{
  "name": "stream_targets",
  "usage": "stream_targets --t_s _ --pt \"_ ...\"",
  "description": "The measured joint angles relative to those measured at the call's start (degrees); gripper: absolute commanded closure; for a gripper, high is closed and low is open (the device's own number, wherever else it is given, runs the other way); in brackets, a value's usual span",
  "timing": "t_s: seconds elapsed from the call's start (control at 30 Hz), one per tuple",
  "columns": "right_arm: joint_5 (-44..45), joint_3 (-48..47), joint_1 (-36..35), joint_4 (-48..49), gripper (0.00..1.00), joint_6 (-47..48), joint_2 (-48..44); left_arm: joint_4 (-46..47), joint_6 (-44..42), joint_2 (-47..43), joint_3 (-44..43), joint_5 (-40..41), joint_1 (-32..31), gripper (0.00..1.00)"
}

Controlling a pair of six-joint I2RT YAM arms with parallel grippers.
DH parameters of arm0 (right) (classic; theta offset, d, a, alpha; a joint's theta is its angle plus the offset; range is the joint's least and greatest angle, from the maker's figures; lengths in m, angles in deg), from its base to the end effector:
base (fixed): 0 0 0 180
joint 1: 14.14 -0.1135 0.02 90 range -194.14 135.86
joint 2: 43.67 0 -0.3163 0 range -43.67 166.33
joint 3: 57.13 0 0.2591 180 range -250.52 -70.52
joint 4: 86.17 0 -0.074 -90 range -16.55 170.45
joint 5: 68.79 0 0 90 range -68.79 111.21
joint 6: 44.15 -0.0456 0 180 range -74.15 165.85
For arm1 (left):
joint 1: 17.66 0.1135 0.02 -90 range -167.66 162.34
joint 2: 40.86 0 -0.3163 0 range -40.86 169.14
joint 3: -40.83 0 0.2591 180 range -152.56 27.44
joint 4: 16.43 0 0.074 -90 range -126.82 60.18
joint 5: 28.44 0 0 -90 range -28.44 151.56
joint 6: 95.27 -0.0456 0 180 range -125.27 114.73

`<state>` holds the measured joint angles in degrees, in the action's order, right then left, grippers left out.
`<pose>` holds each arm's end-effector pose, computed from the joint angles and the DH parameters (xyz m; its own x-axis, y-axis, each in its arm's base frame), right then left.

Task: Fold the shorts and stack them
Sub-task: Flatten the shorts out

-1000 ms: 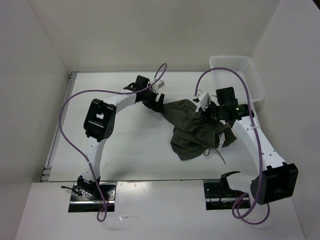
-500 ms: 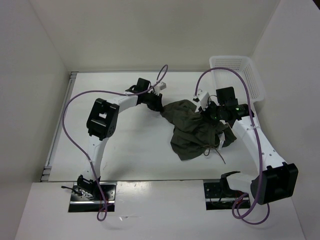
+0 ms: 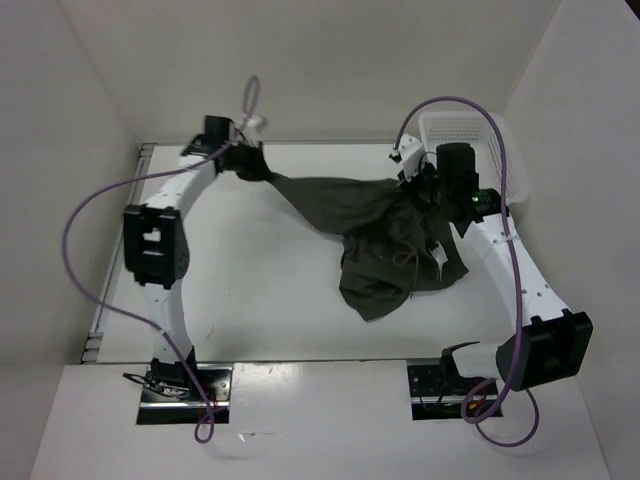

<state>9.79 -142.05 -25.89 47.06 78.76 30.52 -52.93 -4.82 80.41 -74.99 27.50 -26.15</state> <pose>0.2766 0.0667 0.3962 -0.2900 -0.6043 -0.7421 -0.6121 0.7132 -0.3415 0.5157 -0.1028 0.2845 -0.6653 0.0927 -0.7408 0.5291 0.7586 -0.3802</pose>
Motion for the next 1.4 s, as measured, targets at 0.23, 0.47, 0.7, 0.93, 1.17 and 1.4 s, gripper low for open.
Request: stream_targets --t_s 0.23,0.47,0.7,0.93,1.17,1.4 --pt "1.42 -4.61 -4.57 7.67 1.00 0.00 -2.49 -5.33 0.39 -33.31 -0.81 5.35 8.90 1.00" --pt "-5.53 -12.15 -6.71 6.21 1.00 -0.33 -10.01 -10.12 0.42 -60.13 -0.28 11.65 9.20 1.00" --pt "-17.55 -23.61 -6.73 0.57 1.00 -3.76 -17.11 -14.71 0.42 -73.26 -2.40 17.64 10.88 1.00" --pt "-22.88 -18.56 -6.69 1.29 1.00 -9.09 -20.57 -14.40 0.39 -72.37 -2.64 19.89 11.32 1.00" --pt "-19.30 -5.99 -6.29 3.48 1.00 -13.73 -10.21 -9.77 -0.11 -62.88 12.74 20.33 11.76 1.00" --pt "-12.26 -2.01 -6.01 10.78 1.00 -15.69 8.83 -2.19 -0.17 -43.21 26.80 20.39 11.85 1.00"
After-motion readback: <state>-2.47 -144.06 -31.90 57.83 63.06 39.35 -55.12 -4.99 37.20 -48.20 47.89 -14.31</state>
